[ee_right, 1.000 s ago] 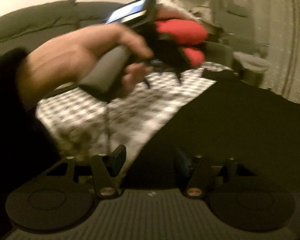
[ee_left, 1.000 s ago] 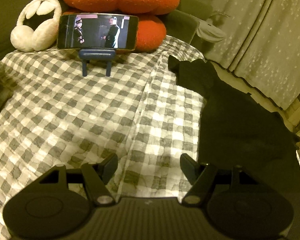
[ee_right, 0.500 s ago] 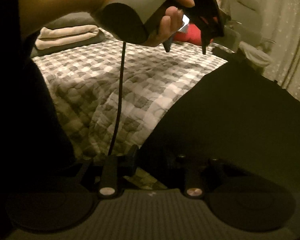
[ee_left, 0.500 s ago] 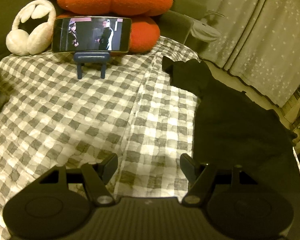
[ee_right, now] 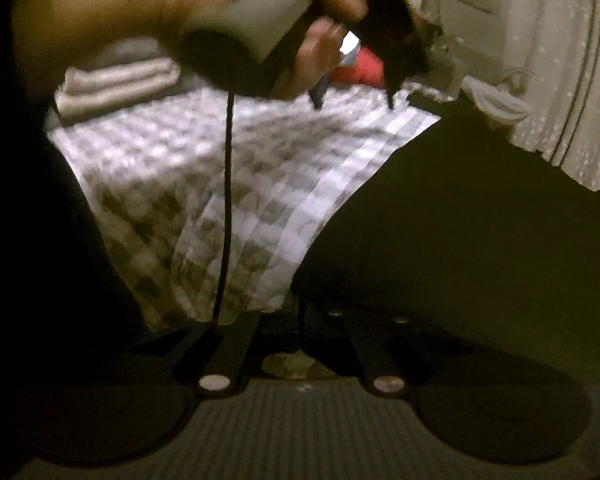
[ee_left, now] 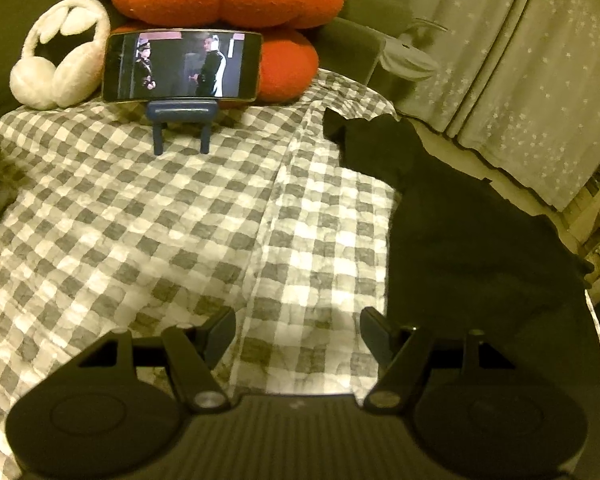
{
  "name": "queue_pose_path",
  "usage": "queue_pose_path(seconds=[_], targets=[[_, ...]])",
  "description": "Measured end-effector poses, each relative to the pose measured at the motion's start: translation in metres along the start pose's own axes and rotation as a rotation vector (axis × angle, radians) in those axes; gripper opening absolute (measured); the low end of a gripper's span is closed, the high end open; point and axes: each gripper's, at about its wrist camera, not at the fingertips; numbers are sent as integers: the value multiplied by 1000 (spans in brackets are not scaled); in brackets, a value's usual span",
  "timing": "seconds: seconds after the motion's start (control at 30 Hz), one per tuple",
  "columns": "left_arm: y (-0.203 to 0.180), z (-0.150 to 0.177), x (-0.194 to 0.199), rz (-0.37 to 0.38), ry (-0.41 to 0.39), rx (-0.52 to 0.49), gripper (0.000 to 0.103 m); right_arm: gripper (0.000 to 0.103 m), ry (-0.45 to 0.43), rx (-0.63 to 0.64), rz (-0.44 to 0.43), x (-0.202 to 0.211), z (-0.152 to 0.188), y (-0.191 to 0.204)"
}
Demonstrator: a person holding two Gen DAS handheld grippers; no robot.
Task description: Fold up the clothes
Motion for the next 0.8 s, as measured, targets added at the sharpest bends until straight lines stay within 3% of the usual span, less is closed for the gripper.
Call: queue_pose_path(seconds=[0.13,0.3,0.5,0.8], targets=[[0,-1,-1,11,5,15,70,1,-89,-73,-27,34,-6,-16],[1,-2,-3,32,20,39,70,1,-183,-226,-169,64,-11,-44],[-1,1,-8,75,59,56,70,1,-200,-429,-327,67,3,-79],[-11,0,-4,90,13,14,66,1,-279,-718,-494,72,22,-130]])
Point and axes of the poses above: each gripper's, at about its wrist camera, not at the fingertips, and x roughly against the way its jaws point, y to its left, z to its underside, and after that the axes turned 15 degrees about -z, right-handed
